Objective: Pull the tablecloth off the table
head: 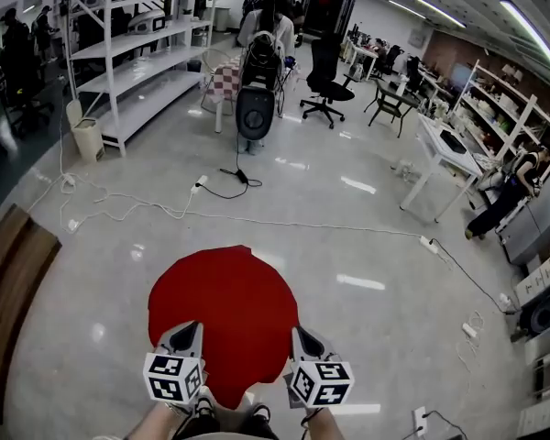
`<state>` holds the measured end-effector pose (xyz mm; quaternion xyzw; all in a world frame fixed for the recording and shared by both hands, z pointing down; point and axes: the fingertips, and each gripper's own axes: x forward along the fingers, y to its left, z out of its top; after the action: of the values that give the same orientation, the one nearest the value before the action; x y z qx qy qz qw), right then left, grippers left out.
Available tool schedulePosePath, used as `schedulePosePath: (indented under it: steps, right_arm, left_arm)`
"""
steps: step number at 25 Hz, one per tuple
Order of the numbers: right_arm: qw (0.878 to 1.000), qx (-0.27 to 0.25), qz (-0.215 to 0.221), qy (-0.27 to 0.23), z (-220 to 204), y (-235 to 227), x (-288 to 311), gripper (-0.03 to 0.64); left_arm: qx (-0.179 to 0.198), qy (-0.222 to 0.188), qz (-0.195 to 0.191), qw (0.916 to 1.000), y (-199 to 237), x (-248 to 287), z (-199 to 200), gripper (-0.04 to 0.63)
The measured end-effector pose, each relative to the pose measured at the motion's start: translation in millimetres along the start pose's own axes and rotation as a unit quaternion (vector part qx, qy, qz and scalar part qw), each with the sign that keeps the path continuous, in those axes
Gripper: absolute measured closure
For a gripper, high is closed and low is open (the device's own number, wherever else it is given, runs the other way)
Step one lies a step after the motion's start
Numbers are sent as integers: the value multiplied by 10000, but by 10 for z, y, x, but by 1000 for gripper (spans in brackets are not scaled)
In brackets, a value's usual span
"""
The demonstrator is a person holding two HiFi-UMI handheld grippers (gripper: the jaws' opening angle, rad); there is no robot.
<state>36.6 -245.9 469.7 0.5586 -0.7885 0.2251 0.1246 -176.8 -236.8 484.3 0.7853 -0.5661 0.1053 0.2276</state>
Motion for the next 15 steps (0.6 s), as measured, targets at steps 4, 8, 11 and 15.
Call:
schedulePosePath:
  steps: [4,8,11,15]
  right_arm:
    - [9999,61,50,130,-96,-77,-23,591]
    - [9994,145,-53,314,-280,-216,-74,591]
    - [9988,202,-166,408,-416,-274,-120,591]
    - [9976,292,-317,540,-600,-425,-172,591]
  left_arm:
    - [-71,119,105,9998,-45,8,-82,589]
    - [-26,342,41,9994,-143,64,-263,589]
    - [-32,515,-34,9987,-149,103,-397,589]
    - [63,685,-182,9975,-237,197,-538,589]
